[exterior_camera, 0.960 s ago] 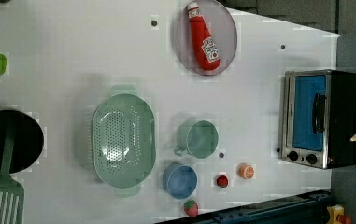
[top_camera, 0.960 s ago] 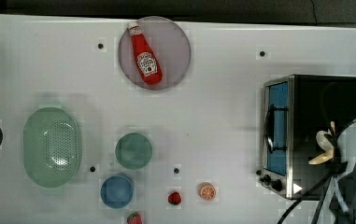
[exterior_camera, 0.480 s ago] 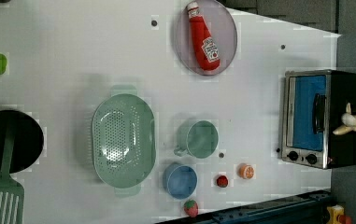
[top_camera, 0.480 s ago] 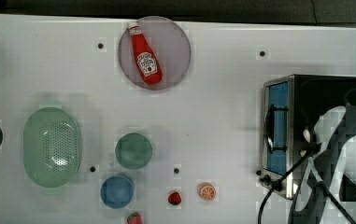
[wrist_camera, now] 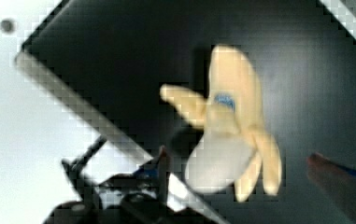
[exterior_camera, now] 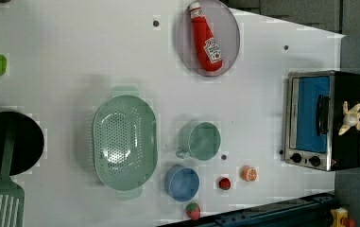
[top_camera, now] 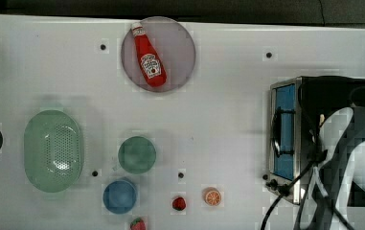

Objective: Pick banana from table and place on oven.

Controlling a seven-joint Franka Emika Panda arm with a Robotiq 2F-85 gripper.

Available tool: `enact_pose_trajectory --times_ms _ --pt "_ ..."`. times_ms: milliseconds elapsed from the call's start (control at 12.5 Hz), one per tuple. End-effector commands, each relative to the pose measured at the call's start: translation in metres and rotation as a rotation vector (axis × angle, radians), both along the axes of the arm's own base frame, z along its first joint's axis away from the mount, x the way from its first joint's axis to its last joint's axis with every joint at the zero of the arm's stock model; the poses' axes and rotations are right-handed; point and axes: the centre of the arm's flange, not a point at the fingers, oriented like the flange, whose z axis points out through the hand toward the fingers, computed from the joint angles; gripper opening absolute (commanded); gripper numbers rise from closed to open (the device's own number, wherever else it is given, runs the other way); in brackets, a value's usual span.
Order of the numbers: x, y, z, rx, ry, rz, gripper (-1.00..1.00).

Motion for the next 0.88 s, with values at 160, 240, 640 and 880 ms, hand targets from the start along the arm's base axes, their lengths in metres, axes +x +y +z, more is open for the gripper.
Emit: enact_pose_trajectory --times_ms 160,240,640,880 --pt "0.013 0.084 0.117 0.079 -0.092 0.147 1.0" --pt "0.017 0.117 0.127 0.11 -0.074 0.126 1.0" --pt "0.021 0.261 0.151 0.132 -0.064 -0.148 1.0" --pt "0.018 0.318 0.158 0.098 -0.068 -0.286 1.0"
